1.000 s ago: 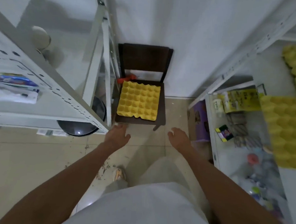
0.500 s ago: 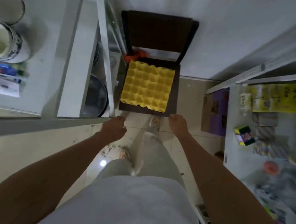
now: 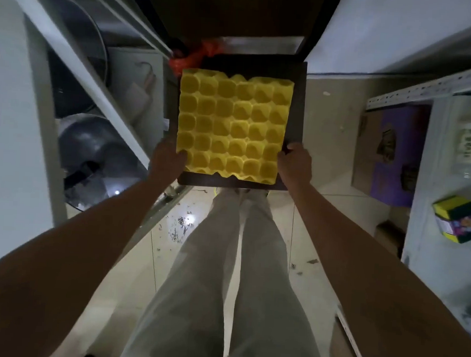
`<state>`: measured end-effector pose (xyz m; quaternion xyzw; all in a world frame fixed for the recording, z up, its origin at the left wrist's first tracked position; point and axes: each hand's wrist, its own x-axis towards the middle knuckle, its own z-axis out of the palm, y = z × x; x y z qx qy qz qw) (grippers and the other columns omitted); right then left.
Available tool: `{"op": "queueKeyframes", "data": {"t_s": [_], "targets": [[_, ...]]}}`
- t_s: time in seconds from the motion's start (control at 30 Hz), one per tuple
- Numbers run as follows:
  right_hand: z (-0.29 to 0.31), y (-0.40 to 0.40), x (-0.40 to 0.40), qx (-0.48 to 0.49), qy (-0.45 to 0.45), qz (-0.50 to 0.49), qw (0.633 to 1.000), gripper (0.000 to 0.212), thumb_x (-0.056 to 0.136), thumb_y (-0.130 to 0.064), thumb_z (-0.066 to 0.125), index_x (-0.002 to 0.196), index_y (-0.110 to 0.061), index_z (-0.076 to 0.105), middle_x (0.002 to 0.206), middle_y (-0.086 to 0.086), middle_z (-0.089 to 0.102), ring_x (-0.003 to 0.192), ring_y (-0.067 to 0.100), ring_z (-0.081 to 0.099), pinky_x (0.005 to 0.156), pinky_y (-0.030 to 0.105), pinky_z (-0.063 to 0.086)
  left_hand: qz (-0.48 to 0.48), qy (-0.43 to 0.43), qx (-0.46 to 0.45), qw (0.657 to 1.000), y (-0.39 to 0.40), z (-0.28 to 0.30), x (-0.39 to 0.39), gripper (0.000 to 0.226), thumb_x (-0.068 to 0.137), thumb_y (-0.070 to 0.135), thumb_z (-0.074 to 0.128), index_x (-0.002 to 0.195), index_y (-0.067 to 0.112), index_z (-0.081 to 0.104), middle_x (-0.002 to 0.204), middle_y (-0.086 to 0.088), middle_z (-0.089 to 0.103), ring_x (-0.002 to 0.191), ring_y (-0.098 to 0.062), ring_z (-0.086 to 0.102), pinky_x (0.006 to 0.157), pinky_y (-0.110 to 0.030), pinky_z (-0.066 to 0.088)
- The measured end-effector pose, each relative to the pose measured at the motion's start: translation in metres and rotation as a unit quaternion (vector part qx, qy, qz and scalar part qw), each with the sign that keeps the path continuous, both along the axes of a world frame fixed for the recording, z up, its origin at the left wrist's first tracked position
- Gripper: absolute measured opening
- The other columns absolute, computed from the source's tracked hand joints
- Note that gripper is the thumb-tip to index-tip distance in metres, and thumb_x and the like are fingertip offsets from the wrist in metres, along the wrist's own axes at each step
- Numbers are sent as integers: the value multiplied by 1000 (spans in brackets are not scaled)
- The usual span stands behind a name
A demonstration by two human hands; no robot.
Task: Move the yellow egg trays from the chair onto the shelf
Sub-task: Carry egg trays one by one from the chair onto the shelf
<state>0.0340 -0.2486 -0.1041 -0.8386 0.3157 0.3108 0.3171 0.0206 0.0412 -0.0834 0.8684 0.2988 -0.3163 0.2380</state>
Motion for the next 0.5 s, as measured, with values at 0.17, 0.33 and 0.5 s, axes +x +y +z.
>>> {"op": "queueKeyframes", "data": {"t_s": [0.17, 0.33, 0.5], "targets": [[-49, 8, 6, -15, -44, -27, 999, 5, 82, -27, 59, 79, -25, 62, 71, -12, 59, 66, 11, 58, 49, 20, 32, 40, -7, 8, 999, 9, -59, 28, 36, 85, 22, 61, 118, 9, 61, 101, -9, 64, 92, -31, 62, 78, -36, 48], [-61, 11, -6, -60, -108, -54, 991, 9, 84, -30, 60, 82, -23, 65, 72, -12, 61, 65, 8, 58, 50, 19, 35, 46, -82, 30, 995, 13, -74, 29, 22, 71, 21, 70, 91, 12, 69, 87, -4, 71, 79, -23, 66, 61, -30, 48], [-59, 0, -6, -91, -79, -17, 993, 17, 83, -27, 62, 91, -20, 75, 82, -4, 73, 72, 16, 65, 52, 20, 38, 3, -82, 98, 992, 15, -69, 26, 16, 84, 17, 57, 93, 18, 70, 95, -4, 74, 87, -24, 69, 63, -24, 39]]}}
